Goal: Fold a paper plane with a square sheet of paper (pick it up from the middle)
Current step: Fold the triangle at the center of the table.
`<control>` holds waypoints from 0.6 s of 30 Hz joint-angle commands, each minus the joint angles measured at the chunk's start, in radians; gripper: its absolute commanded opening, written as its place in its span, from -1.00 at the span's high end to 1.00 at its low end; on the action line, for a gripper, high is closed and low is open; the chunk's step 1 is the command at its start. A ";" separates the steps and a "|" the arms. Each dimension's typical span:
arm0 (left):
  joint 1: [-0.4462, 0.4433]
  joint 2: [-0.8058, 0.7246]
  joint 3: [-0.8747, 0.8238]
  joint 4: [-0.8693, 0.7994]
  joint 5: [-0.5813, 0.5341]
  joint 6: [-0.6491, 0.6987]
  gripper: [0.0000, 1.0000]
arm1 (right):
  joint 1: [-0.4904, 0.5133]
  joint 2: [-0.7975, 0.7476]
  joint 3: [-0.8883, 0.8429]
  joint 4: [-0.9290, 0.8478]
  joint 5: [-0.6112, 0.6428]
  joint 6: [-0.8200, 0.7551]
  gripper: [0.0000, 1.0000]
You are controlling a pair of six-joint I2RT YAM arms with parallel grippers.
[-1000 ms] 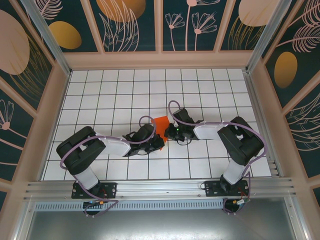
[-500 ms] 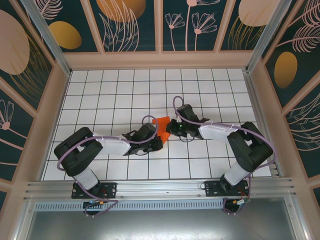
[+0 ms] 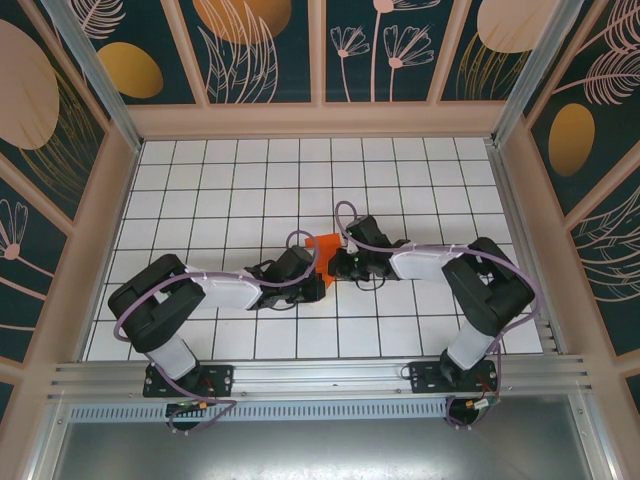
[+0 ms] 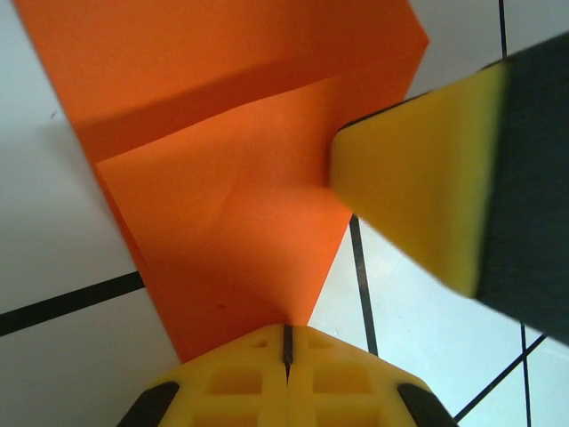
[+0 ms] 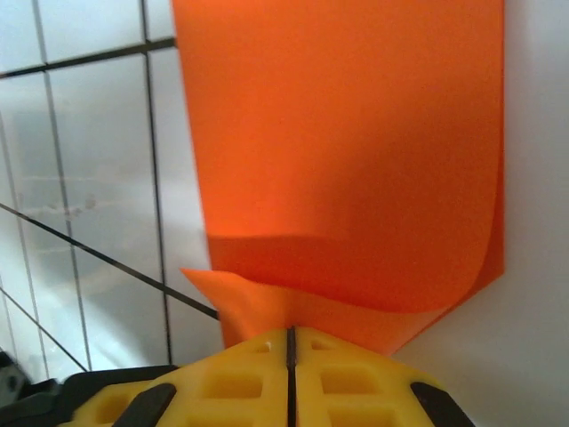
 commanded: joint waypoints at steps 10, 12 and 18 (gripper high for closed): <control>0.007 0.020 -0.049 -0.140 -0.019 0.010 0.96 | -0.119 0.064 0.009 -0.014 0.015 -0.085 0.82; 0.010 0.019 -0.057 -0.138 -0.016 0.010 0.96 | -0.159 0.077 0.020 -0.024 0.033 -0.097 0.82; 0.033 -0.009 -0.062 -0.151 -0.026 0.061 0.96 | -0.221 0.010 0.037 -0.042 0.066 -0.112 0.83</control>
